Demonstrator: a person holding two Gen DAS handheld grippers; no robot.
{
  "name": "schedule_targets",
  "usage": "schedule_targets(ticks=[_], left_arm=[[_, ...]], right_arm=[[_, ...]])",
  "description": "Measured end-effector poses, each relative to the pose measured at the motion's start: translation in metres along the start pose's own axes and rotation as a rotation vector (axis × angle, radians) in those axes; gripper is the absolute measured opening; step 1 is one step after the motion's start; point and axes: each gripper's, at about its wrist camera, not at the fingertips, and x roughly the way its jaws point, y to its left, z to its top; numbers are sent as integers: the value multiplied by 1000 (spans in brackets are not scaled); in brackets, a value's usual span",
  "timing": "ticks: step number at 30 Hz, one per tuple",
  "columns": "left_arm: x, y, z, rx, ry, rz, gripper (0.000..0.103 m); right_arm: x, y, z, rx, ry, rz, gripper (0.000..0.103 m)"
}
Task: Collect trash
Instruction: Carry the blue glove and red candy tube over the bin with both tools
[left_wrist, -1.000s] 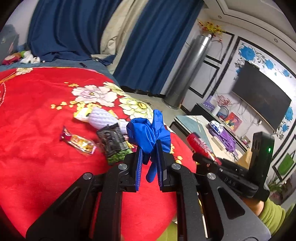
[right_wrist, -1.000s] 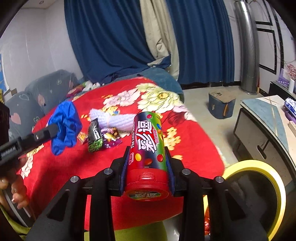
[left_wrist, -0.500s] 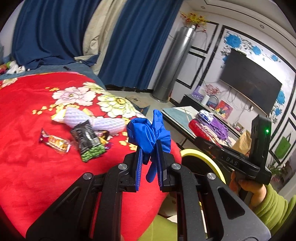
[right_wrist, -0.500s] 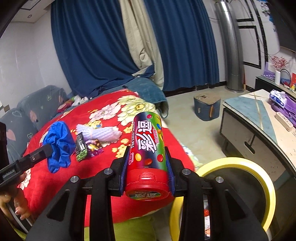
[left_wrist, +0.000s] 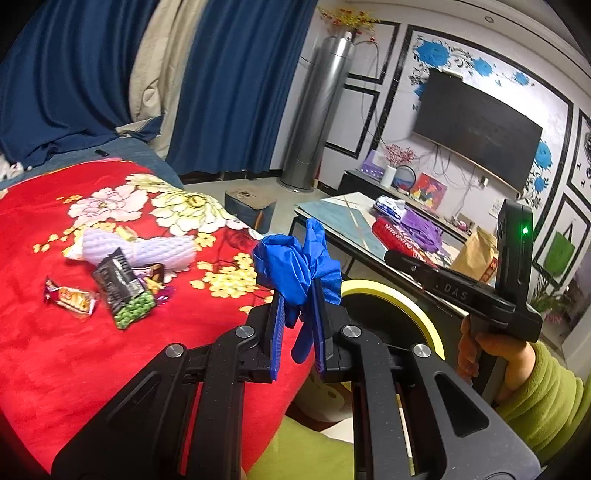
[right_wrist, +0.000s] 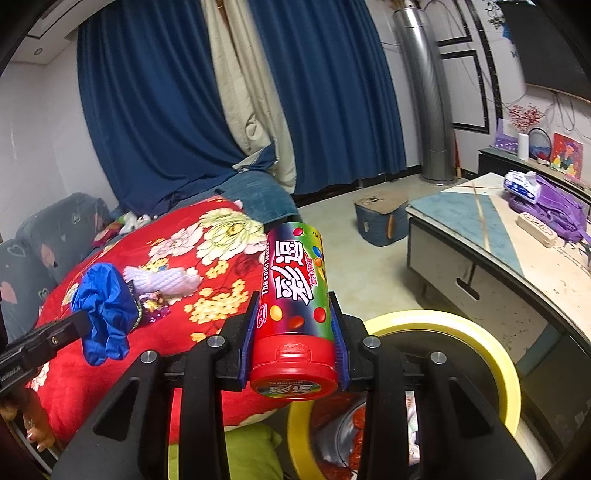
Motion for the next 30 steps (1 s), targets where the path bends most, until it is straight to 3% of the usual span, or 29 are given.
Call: schedule_targets(ticks=[12,30], left_arm=[[27,-35,-4,88,46,-59,9],[89,-87,-21,190,186,-151,9]], right_arm=[[-13,-39,-13,75,-5,-74,32],[-14,-98,-48,182,39,-167,32]])
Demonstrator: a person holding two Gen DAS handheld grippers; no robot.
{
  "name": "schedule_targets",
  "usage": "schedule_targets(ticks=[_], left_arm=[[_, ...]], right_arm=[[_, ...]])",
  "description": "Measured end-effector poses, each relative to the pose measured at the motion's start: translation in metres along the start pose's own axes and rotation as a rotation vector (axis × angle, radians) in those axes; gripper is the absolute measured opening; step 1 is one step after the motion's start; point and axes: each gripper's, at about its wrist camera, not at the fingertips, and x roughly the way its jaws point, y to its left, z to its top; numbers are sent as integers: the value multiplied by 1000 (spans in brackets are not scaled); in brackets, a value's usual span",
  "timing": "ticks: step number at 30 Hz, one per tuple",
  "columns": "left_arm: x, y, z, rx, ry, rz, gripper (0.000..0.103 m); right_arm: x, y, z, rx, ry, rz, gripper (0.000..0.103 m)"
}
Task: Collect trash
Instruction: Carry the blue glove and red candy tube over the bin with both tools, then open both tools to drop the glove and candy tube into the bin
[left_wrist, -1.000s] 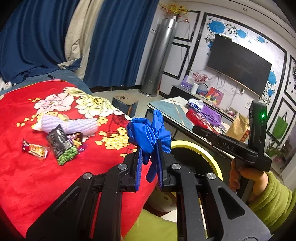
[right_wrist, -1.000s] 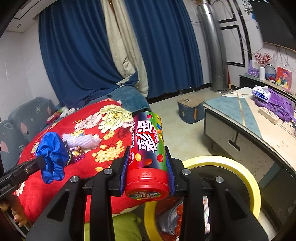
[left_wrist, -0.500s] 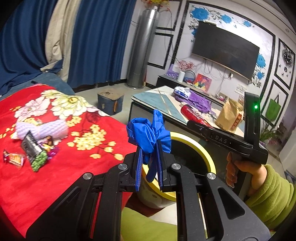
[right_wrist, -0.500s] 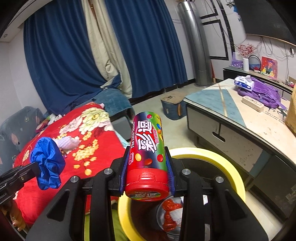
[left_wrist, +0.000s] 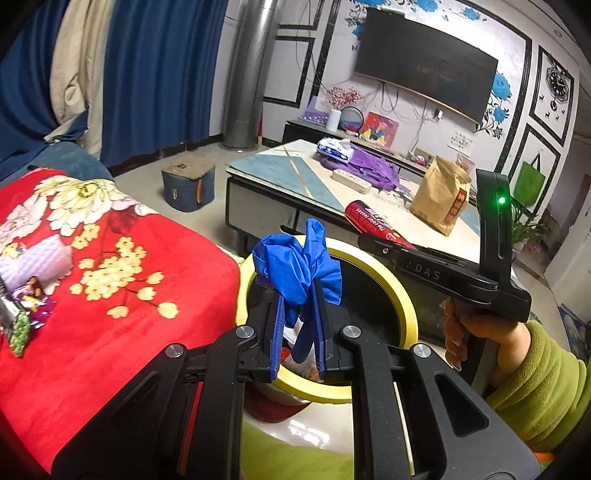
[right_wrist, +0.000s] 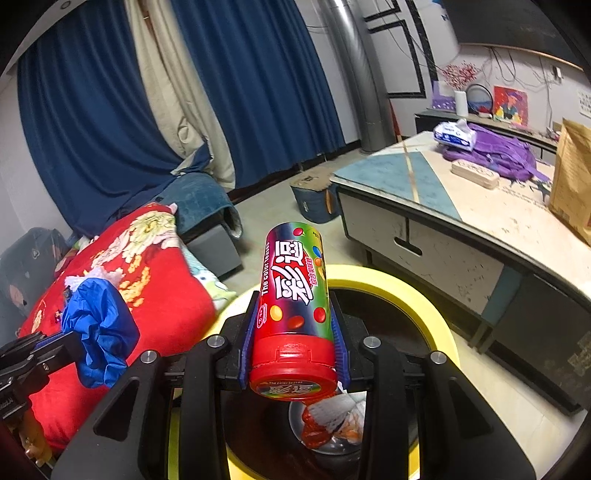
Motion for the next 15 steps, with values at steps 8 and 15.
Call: schedule_targets(ticks=[8,15], left_arm=[[25,-18,-7,38,69,-31,9],[43,-20,-9,30,111,-58,9]], right_arm=[[5,-19,-11,23,28,-16,32],[9,-31,-17,40,52,-23,32]])
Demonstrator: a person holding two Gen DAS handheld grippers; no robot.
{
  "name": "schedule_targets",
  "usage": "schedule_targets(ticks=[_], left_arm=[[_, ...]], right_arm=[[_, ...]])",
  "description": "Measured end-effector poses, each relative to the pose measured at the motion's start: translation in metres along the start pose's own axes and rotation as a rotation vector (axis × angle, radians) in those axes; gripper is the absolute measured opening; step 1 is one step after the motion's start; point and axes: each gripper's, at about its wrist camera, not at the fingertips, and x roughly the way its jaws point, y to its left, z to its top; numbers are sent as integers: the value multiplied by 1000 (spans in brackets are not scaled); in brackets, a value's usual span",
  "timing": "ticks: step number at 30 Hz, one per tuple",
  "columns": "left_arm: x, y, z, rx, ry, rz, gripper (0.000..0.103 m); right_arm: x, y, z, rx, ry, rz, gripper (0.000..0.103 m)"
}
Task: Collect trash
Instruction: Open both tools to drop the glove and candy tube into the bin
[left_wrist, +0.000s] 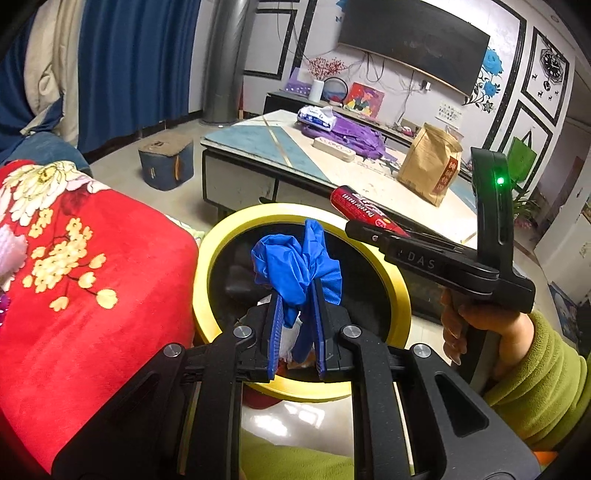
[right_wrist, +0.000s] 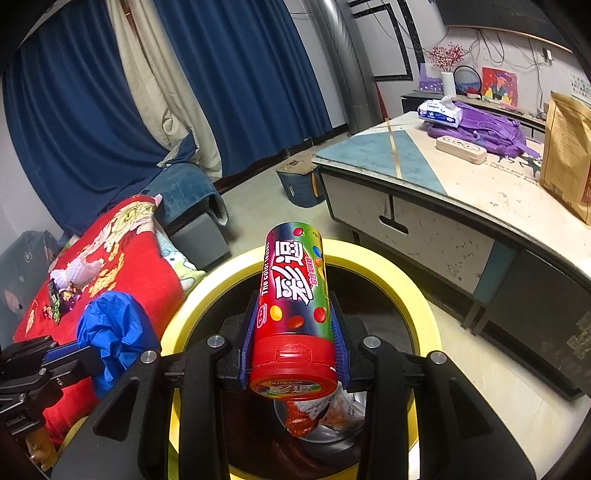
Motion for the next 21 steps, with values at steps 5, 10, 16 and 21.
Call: schedule_targets(ticks=[5,10,16,21], left_arm=[[12,-3,-3,4,38,-8,9],[21,-5,-2,15,57,-17,9],[24,-1,3,9,41,-9,35],[15,-1,2,6,3,-3,60]], right_arm=[[5,-4,-4,9,22,8,32],[9,-8,-6,21,34,17,33],[4,-17,-4,64,15,16,49],[-2,-19,1,88,-15,22,56]])
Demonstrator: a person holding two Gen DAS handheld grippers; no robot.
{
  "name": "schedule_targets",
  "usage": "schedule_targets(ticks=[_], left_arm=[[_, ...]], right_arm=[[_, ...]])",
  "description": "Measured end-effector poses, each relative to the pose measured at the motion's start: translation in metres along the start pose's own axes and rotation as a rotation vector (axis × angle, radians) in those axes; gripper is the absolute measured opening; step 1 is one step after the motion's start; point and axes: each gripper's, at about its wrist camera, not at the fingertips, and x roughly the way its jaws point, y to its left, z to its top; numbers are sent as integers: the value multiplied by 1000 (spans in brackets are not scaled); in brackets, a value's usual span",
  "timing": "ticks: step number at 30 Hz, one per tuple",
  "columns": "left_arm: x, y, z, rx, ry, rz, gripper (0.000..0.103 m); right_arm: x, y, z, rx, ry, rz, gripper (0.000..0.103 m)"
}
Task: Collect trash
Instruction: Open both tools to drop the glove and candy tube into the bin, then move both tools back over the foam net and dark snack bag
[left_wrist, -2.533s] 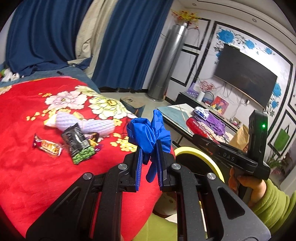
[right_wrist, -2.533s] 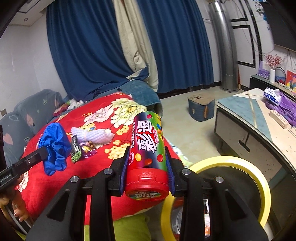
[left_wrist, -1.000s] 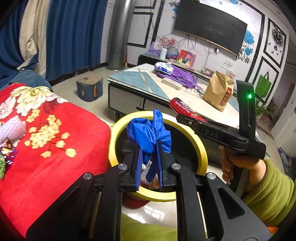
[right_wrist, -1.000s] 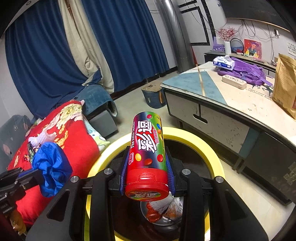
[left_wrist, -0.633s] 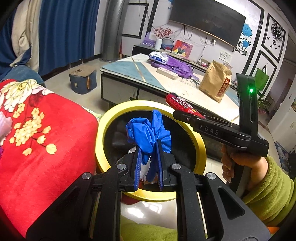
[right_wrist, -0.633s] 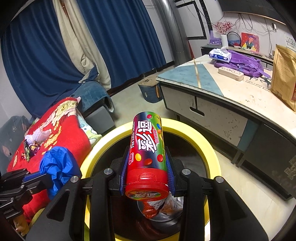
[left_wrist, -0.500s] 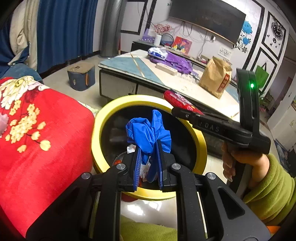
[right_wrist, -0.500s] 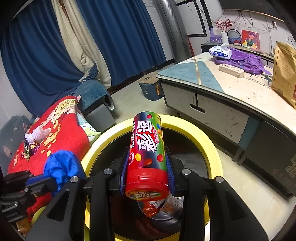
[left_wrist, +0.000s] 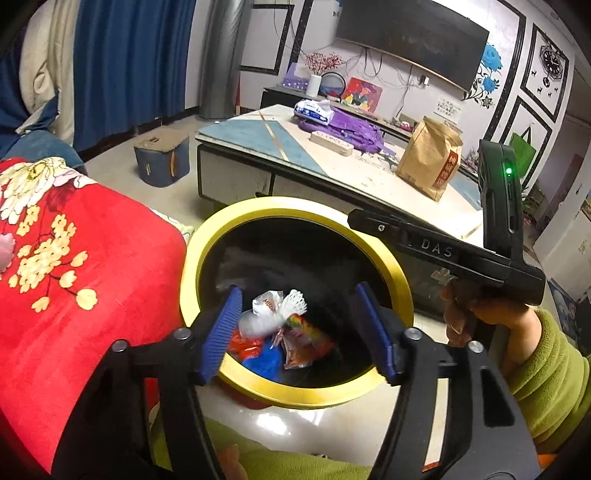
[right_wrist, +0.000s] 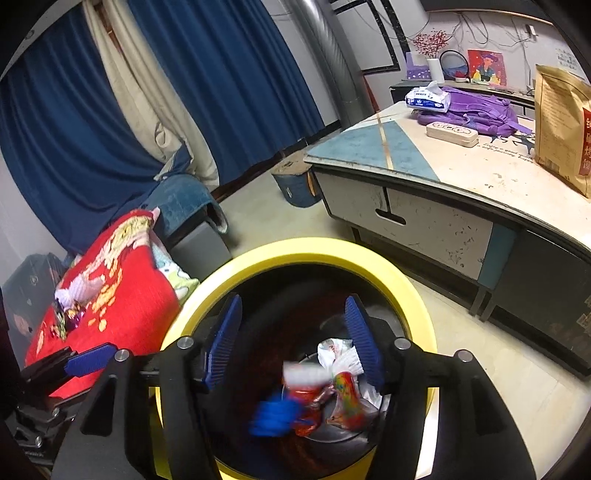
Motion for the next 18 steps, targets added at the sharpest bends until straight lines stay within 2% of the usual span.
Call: schedule_targets(ticks=[2,4,6,18], left_arm=[[-4,1,0,0,-15,17,79],[-9,3,0,-12,-35,24,84],[-15,7,1,-30,-60,41,92],[-51,23,4,-64,-161,150,92]], right_arm=[[-2,1,1,1,-7,-2,57],[-3,3,2,-1,-13,-6,60],[-5,5,3,-5,-21,-7,64],[-13,24,7,-52,-49,3,67]])
